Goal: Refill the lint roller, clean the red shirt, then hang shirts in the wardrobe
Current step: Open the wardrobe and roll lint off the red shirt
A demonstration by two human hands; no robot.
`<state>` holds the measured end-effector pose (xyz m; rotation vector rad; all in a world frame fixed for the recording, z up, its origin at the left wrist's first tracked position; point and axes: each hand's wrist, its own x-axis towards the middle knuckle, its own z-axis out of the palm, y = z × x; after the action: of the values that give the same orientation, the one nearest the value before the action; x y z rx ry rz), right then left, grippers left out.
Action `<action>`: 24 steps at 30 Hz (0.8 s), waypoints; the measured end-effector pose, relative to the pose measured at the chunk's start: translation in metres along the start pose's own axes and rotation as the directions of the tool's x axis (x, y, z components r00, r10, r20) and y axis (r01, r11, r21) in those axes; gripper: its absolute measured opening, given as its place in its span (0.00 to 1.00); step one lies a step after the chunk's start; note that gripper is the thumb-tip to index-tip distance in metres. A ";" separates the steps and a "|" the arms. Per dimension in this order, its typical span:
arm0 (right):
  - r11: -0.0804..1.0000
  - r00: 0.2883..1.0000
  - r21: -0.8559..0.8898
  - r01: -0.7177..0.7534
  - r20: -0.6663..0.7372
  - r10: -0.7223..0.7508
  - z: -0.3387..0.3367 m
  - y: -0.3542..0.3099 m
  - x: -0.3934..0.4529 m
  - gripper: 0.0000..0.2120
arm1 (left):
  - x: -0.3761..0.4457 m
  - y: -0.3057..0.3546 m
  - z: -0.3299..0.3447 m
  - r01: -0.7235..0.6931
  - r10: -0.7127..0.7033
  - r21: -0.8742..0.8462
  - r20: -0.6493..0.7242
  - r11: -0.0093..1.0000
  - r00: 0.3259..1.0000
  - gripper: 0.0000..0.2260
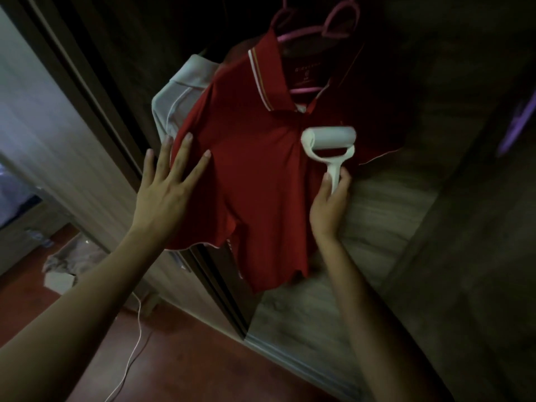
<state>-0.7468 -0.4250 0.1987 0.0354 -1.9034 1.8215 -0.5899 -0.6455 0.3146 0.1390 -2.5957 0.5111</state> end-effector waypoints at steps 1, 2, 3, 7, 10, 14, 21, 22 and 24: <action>1.000 1.000 -0.011 -0.001 0.006 0.001 0.001 0.001 0.007 0.17 | 0.000 0.002 0.001 0.002 -0.002 -0.001 0.000 1.000 1.000 0.35; 0.999 1.000 -0.038 -0.009 0.026 0.010 0.002 0.008 0.008 0.16 | 0.000 0.004 0.002 0.002 -0.002 -0.005 -0.001 1.000 1.000 0.35; 0.996 0.998 -0.083 -0.027 0.058 0.031 0.001 0.022 0.003 0.16 | 0.000 0.006 0.002 0.002 -0.002 -0.012 -0.001 1.000 1.000 0.35; 0.917 0.933 -0.313 -0.249 0.174 0.314 -0.020 0.091 -0.052 0.14 | -0.002 0.008 0.005 0.007 -0.007 -0.020 -0.002 1.000 1.000 0.38; 0.861 0.901 -0.345 -0.374 0.086 0.426 -0.037 0.096 -0.061 0.15 | -0.002 0.008 0.005 0.016 -0.015 -0.033 0.012 0.999 1.000 0.41; 0.961 0.975 -0.168 -0.219 -0.015 0.220 -0.035 0.043 0.005 0.15 | 0.000 0.008 0.004 0.035 -0.033 -0.032 0.057 0.999 0.998 0.45; 0.992 0.992 -0.092 -0.090 -0.094 0.081 -0.028 -0.001 0.101 0.16 | 0.000 0.014 0.009 0.063 -0.059 -0.051 0.070 0.997 0.996 0.45; 0.985 0.993 -0.132 -0.109 -0.068 0.101 -0.029 0.009 0.095 0.16 | 0.000 0.015 0.009 0.063 -0.060 -0.051 0.060 0.997 0.996 0.44; 0.963 0.987 -0.221 -0.153 0.010 0.160 -0.035 0.036 0.069 0.15 | 0.000 0.017 0.011 0.064 -0.062 -0.060 0.032 0.996 0.998 0.42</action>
<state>-0.8080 -0.3669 0.1899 -0.1707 -2.1705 1.7046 -0.5979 -0.6342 0.2997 0.2086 -2.6239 0.4102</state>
